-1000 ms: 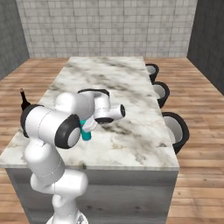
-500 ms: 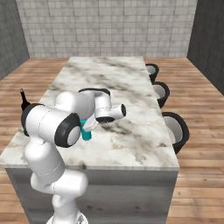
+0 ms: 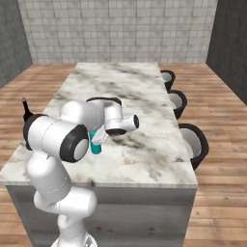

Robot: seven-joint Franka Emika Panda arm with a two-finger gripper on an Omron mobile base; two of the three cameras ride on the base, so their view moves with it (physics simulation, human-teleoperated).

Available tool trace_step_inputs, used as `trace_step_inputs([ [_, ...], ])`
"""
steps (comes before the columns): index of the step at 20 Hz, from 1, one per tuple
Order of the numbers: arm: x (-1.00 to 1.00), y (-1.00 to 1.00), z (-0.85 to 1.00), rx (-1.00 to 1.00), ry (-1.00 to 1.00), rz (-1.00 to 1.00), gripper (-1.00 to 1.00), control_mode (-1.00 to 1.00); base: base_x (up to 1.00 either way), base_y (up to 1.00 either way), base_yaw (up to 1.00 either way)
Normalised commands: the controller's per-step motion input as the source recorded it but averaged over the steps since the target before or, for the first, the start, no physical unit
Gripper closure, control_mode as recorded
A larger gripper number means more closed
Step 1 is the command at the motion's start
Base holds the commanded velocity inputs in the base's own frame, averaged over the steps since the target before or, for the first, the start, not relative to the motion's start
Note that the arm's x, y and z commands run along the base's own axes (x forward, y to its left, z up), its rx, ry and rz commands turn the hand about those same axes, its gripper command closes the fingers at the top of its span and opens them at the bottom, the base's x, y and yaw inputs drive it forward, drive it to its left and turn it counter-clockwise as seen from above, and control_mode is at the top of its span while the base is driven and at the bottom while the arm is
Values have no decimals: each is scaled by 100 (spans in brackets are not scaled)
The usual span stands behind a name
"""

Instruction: Move the drinks to the dining counter.

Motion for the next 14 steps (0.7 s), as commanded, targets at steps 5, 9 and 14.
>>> trace_step_inputs([
  [5, -3, 0, 0, 0, 0, 0, -100, -100, 0, 0, 0],
  [9, -7, -12, 0, 0, 0, 0, -100, -100, 0, 0, 0],
  [14, -10, -45, 18, 0, 0, -9, -100, -100, 0, 0, 0],
])
